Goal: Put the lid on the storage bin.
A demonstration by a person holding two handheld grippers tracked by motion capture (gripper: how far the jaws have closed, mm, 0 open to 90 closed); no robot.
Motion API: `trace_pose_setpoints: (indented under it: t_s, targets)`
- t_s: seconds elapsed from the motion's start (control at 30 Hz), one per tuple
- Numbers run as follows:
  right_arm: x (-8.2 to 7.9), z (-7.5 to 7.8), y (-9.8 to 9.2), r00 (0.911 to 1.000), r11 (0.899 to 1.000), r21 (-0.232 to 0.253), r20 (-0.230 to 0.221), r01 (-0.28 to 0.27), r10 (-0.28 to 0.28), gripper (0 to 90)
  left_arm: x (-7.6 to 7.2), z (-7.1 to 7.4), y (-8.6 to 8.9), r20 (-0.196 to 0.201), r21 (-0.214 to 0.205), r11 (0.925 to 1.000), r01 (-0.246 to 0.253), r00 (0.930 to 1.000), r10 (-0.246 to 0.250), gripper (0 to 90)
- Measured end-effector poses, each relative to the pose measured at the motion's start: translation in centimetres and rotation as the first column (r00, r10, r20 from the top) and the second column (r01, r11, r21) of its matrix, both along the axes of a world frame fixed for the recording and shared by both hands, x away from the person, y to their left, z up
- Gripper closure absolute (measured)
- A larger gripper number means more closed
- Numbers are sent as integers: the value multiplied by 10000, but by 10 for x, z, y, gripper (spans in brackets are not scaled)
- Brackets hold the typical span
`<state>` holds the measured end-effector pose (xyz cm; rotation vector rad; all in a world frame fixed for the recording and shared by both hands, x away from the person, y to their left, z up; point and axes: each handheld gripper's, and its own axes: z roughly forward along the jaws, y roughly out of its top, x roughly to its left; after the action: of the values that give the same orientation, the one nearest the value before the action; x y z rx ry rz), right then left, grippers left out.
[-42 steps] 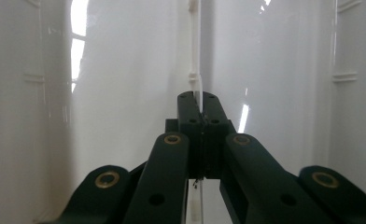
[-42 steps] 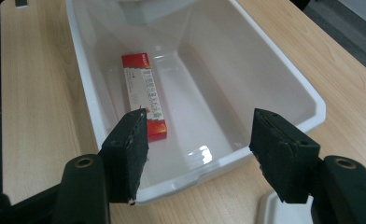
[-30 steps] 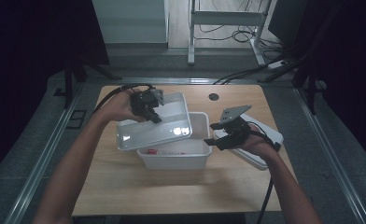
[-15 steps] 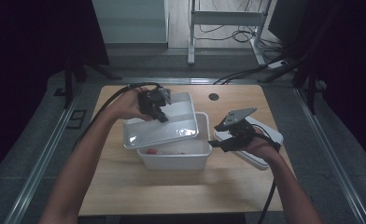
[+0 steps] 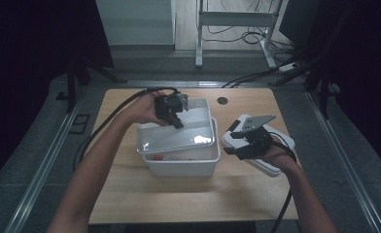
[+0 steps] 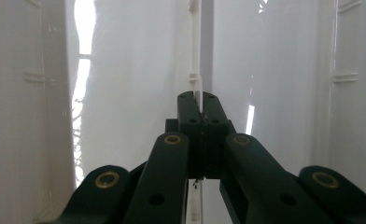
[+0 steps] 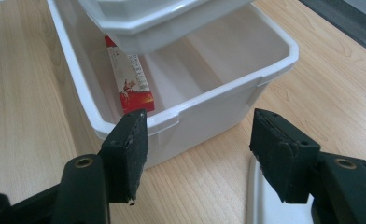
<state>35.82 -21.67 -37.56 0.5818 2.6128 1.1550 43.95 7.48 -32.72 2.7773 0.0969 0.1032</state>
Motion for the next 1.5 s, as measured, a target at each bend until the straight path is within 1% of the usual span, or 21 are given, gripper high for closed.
trace_pose_setpoints:
  t_s: [0.1,0.13,0.33,0.57,0.6,0.7,0.87,0.93,0.97,1.0,1.07,1.1,1.13,1.2,1.23,1.3,1.37,1.4,1.43,1.47,1.5]
  targets:
    - [0,-1,-2,10000,10000,32,-22,60,-60,366,1,-3,-4,-116,-75,9999,69,9999,-70,894]
    - [0,-1,-4,10000,10000,41,-14,69,-69,366,1,-7,-7,-122,28,9999,115,9999,-115,895]
    - [1,-3,-9,9997,9997,76,-54,220,-220,367,1,-14,-14,-249,211,9995,234,9994,-229,894]
    - [1,-4,-11,9995,9995,99,-81,292,-291,367,0,-18,-18,-345,200,9993,326,9989,-319,894]
    - [2,-4,-11,9995,9995,96,-79,291,-291,367,-1,-20,-20,-455,198,9992,345,9984,-336,894]
    - [2,-5,-11,9996,9996,78,-72,272,-272,367,-2,-21,-22,-474,222,9990,392,9981,-381,894]
    - [2,-7,-11,9995,9996,83,-141,285,-284,366,-3,-29,-27,-533,418,9979,488,9975,-466,892]
    - [2,-8,-12,9992,9994,88,-173,350,-348,367,-4,-31,-27,-518,404,9979,497,9975,-476,882]
    - [2,-8,-12,9992,9994,88,-173,350,-348,367,-4,-31,-27,-518,404,9979,497,9975,-476,865]
    - [3,-9,-14,9992,9993,84,-174,366,-364,367,-3,-31,-27,-381,291,9982,524,9980,-513,837]
    - [3,-9,-15,9990,9992,100,-184,399,-397,367,-3,-31,-26,-376,232,9987,452,9983,-443,739]
    - [3,-9,-15,9990,9992,100,-184,399,-397,367,-3,-30,-25,-384,211,9989,408,9985,-399,739]
    - [3,-9,-16,9990,9991,95,-191,417,-415,366,-2,-30,-23,-329,161,9992,357,9988,-351,696]
    - [3,-9,-17,9988,9989,107,-184,460,-458,366,-2,-28,-19,-338,8,9997,243,9991,-243,654]
    - [3,-9,-17,9988,9989,107,-184,460,-458,366,-2,-28,-19,-338,8,9997,243,9991,-243,640]
    - [4,-9,-18,9987,9987,123,-171,488,-486,366,-2,-28,-17,-317,-14,9997,248,9992,-248,635]
    - [4,-9,-18,9985,9986,120,-179,520,-517,366,-2,-27,-15,-279,-54,9998,174,9995,-175,611]
    - [5,-10,-18,9985,9986,94,-172,519,-517,366,-2,-26,-13,-197,-136,9998,125,9997,-128,565]
    - [5,-10,-18,9985,9986,94,-172,519,-517,366,-2,-24,-11,-126,-237,9997,86,9999,-89,565]
    - [5,-10,-18,9984,9985,72,-183,545,-544,366,-4,-20,-5,43,-496,9987,-108,9999,110,517]
    - [5,-10,-18,9983,9984,80,-172,561,-560,367,-4,-20,-5,43,-496,9987,-108,9999,110,496]
